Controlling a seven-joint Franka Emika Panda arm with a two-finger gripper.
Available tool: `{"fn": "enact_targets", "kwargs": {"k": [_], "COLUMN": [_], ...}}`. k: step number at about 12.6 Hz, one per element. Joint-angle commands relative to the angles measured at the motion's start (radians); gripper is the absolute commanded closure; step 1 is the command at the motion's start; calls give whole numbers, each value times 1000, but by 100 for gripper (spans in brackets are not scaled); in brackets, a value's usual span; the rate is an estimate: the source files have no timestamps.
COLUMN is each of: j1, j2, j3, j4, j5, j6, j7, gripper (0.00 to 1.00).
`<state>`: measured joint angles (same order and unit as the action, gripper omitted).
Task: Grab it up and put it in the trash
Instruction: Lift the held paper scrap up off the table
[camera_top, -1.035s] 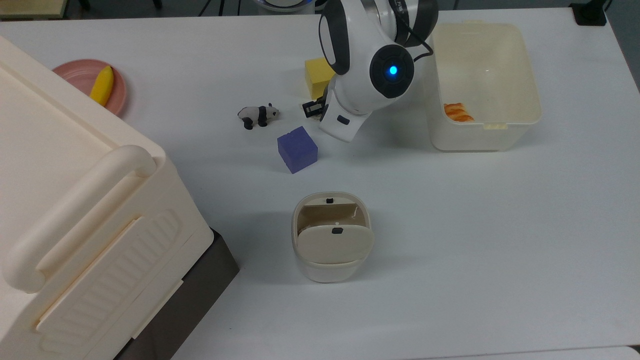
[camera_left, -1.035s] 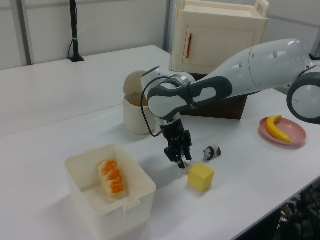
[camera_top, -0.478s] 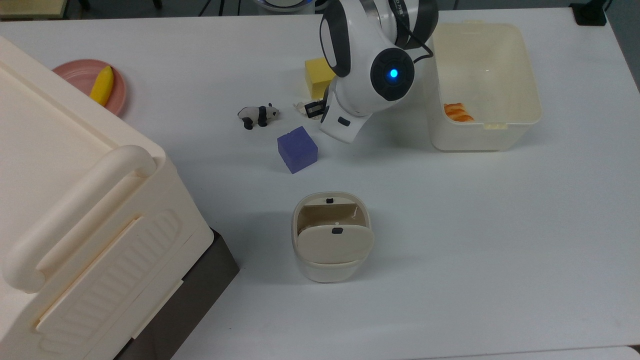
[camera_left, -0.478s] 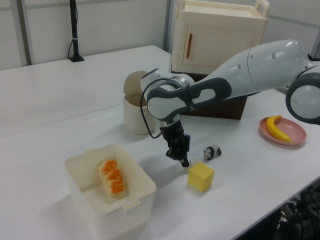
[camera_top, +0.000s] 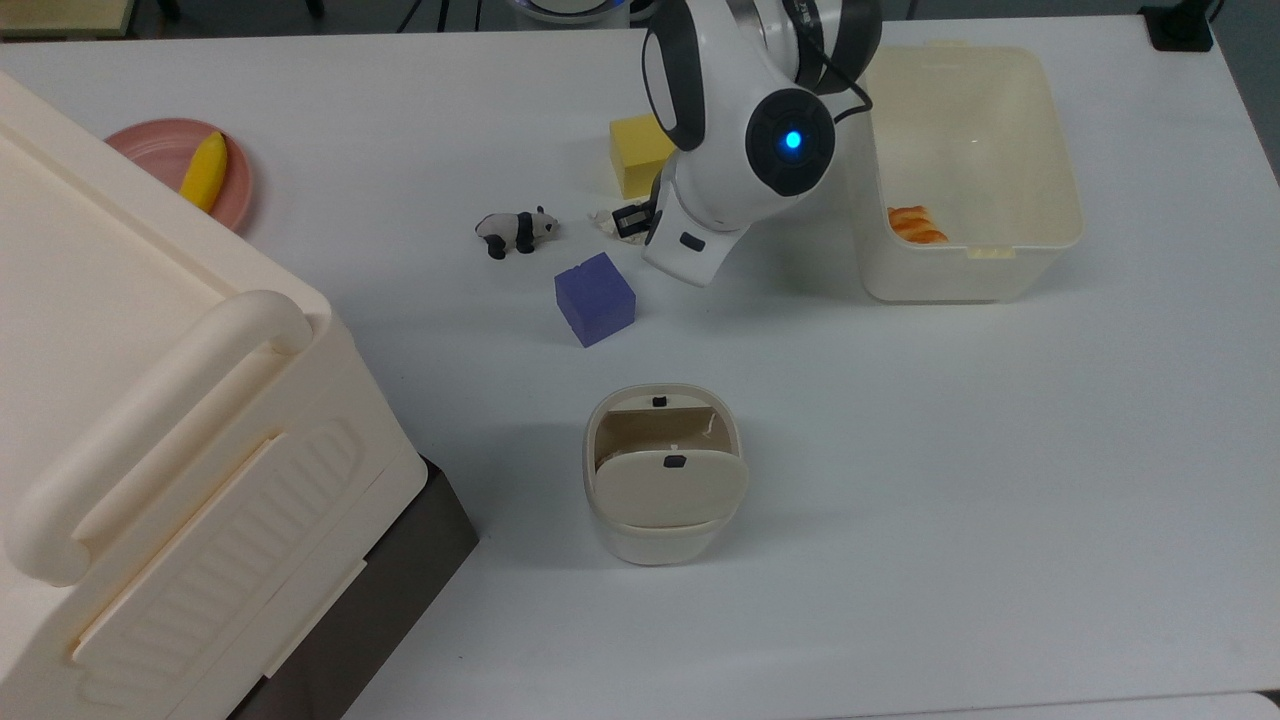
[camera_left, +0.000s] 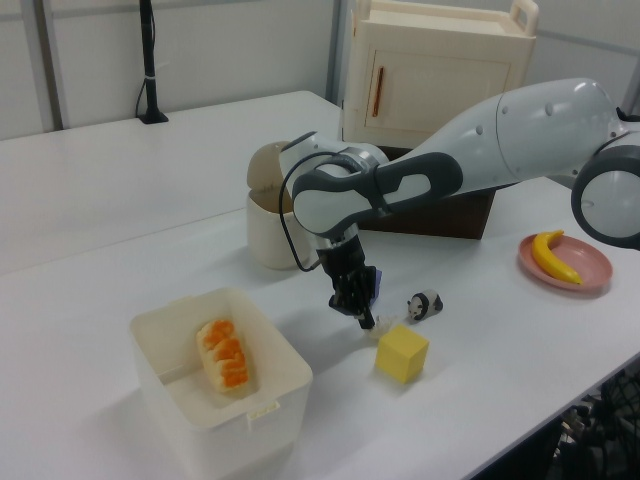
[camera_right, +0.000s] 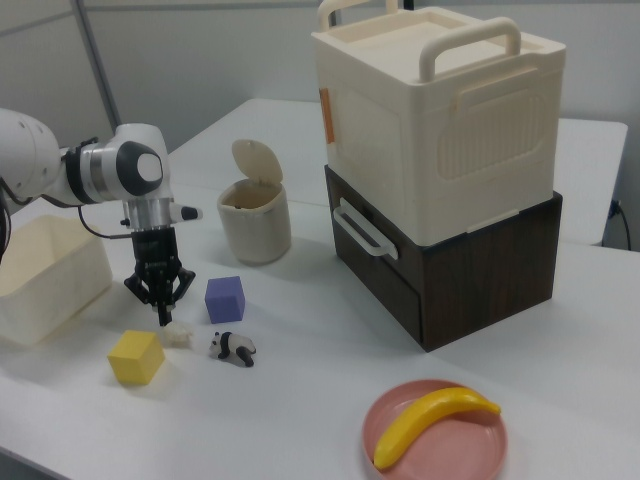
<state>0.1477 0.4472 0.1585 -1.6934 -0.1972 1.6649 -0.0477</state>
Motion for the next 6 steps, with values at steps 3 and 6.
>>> {"fn": "enact_targets", "kwargs": {"k": [3, 6], "j1": [7, 7], "j2": [-28, -71], "j3": [32, 107], "j4": [52, 116], "j5": [2, -2], "j6": [-57, -147], "j7": [21, 61], "gripper": [100, 100]}}
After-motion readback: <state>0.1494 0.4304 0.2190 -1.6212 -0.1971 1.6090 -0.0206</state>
